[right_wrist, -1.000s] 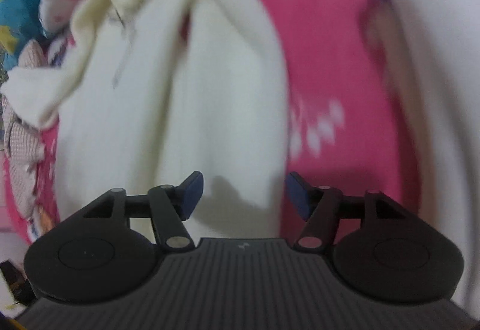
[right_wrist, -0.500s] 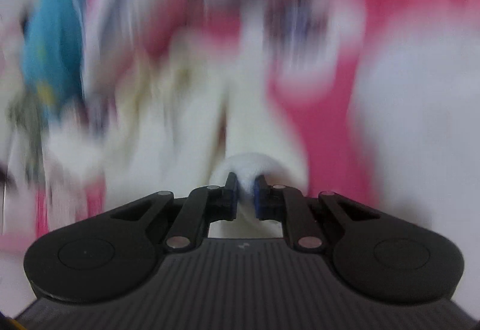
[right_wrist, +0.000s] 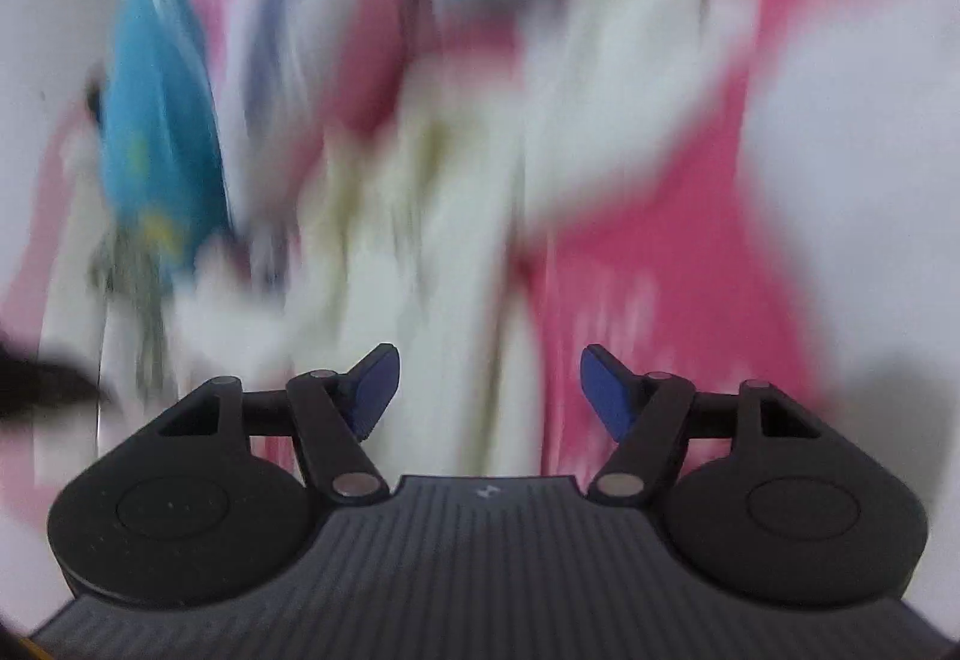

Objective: Fold clothes

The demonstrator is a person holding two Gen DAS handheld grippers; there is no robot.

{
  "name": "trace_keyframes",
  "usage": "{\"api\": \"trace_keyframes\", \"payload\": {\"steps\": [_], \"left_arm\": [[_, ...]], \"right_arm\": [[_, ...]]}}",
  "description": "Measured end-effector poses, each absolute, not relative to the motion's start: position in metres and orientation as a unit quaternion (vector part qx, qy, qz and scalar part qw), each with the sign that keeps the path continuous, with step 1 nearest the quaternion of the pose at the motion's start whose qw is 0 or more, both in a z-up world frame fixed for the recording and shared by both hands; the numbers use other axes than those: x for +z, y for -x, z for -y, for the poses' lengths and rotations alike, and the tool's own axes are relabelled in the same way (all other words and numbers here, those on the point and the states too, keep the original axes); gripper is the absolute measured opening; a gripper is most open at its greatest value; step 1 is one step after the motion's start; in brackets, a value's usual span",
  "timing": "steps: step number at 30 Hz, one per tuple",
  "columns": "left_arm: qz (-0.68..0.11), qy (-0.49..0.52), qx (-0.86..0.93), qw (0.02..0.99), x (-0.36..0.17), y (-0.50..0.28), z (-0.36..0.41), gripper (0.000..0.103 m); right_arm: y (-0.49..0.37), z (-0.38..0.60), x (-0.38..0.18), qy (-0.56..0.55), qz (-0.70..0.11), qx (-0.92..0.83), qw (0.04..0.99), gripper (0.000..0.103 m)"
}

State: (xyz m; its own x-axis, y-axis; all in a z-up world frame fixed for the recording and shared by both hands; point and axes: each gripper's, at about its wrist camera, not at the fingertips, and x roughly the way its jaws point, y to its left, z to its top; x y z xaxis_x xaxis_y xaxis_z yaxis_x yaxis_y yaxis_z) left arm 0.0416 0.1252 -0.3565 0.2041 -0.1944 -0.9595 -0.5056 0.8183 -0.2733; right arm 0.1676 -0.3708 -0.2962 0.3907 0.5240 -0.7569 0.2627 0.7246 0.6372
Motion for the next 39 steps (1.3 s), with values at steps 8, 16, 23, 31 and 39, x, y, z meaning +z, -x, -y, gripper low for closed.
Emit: {"api": "trace_keyframes", "payload": {"steps": [8, 16, 23, 31, 39], "left_arm": [[-0.618, 0.278, 0.106, 0.727, -0.354, -0.033, -0.122, 0.012], [-0.623, 0.274, 0.103, 0.725, -0.352, -0.029, -0.120, 0.012], [-0.617, 0.284, 0.098, 0.728, -0.353, -0.019, -0.122, 0.012], [-0.620, 0.278, 0.090, 0.728, -0.350, -0.013, -0.120, 0.013], [-0.622, 0.275, 0.087, 0.728, -0.347, -0.006, -0.117, 0.013]], "right_arm": [[-0.179, 0.263, -0.365, -0.341, -0.548, 0.163, 0.746, 0.008], [-0.184, 0.115, -0.335, -0.168, -0.542, 0.300, 0.767, 0.011], [-0.138, 0.248, -0.341, -0.337, -0.534, 0.124, 0.765, 0.026], [-0.159, 0.267, -0.393, -0.344, -0.536, 0.050, 0.769, 0.023], [-0.169, 0.252, -0.401, -0.377, -0.529, 0.078, 0.756, 0.024]]}}
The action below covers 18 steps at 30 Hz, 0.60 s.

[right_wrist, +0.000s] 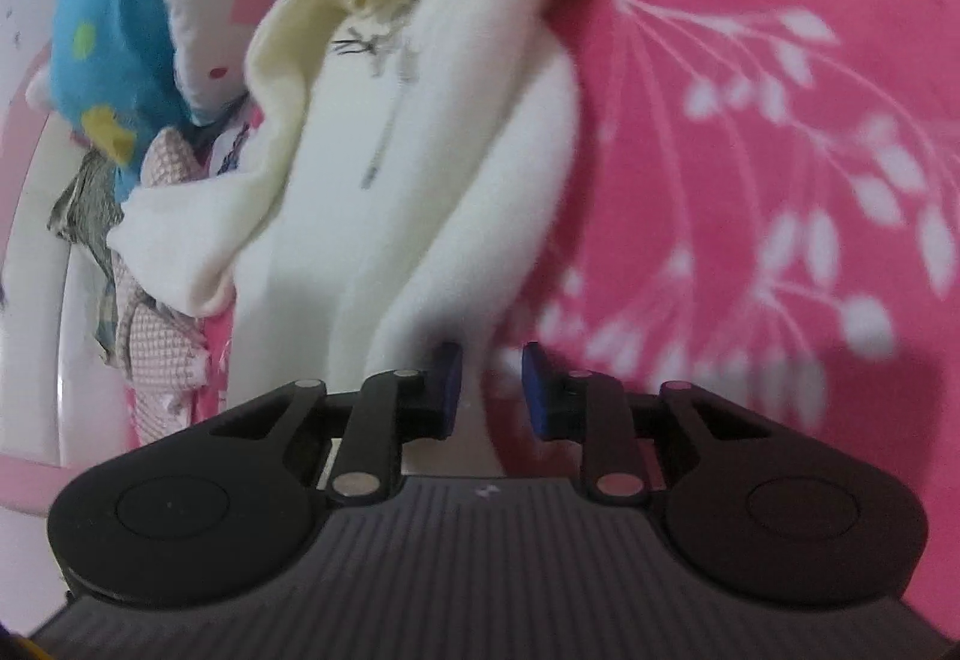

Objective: Fold clothes

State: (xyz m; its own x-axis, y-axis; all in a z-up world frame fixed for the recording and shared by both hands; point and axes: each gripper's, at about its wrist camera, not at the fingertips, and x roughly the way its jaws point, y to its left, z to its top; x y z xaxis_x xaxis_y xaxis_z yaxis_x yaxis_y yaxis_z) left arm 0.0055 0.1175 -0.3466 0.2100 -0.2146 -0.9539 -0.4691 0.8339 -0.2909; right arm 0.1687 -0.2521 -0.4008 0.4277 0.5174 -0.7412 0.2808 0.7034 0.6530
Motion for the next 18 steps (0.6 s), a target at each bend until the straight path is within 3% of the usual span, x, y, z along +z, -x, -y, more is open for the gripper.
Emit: {"api": "trace_keyframes", "payload": {"steps": [18], "left_arm": [[-0.620, 0.270, 0.093, 0.731, -0.338, 0.017, -0.109, 0.013]], "right_arm": [[-0.098, 0.276, -0.436, -0.579, -0.539, 0.097, 0.604, 0.056]]}}
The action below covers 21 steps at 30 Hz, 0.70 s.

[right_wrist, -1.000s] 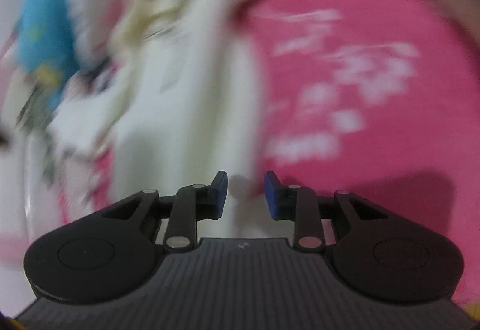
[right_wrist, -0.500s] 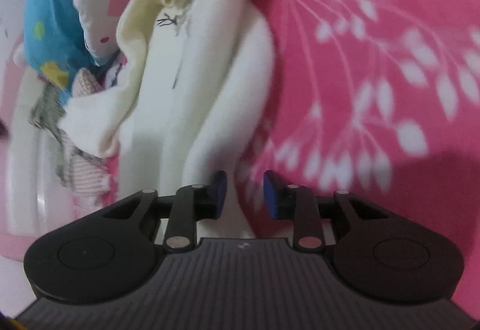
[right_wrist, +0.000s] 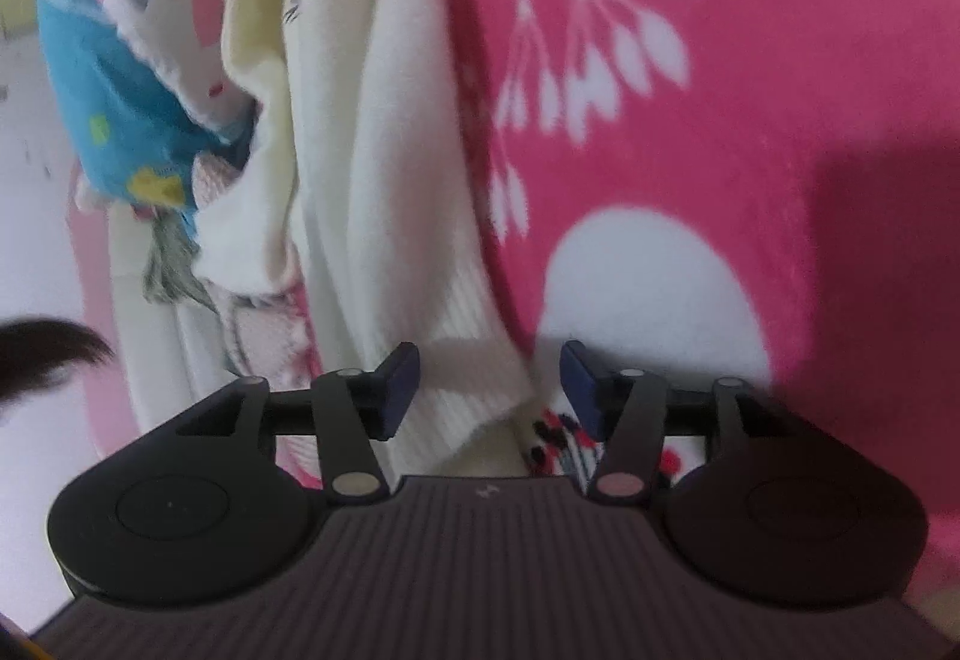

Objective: Fold clothes

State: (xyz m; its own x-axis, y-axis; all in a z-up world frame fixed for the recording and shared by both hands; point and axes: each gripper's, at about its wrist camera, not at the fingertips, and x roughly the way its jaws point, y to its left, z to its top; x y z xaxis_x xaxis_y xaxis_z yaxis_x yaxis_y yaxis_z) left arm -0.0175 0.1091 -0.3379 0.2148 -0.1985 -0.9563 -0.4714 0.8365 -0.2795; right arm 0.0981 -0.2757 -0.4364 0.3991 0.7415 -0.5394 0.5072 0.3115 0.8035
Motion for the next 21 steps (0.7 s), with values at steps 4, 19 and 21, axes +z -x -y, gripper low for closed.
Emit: {"api": "trace_keyframes", "payload": {"steps": [4, 19, 21], "left_arm": [[-0.619, 0.267, 0.094, 0.733, -0.336, 0.023, -0.107, 0.013], [-0.616, 0.267, 0.093, 0.735, -0.327, 0.042, -0.101, 0.013], [-0.616, 0.267, 0.092, 0.736, -0.326, 0.044, -0.101, 0.013]], "right_arm": [[-0.102, 0.276, -0.447, -0.618, -0.520, 0.105, 0.580, 0.057], [-0.077, 0.325, -0.307, -0.395, -0.500, 0.054, 0.769, 0.003], [-0.070, 0.328, -0.305, -0.322, -0.537, 0.021, 0.779, 0.003]]}}
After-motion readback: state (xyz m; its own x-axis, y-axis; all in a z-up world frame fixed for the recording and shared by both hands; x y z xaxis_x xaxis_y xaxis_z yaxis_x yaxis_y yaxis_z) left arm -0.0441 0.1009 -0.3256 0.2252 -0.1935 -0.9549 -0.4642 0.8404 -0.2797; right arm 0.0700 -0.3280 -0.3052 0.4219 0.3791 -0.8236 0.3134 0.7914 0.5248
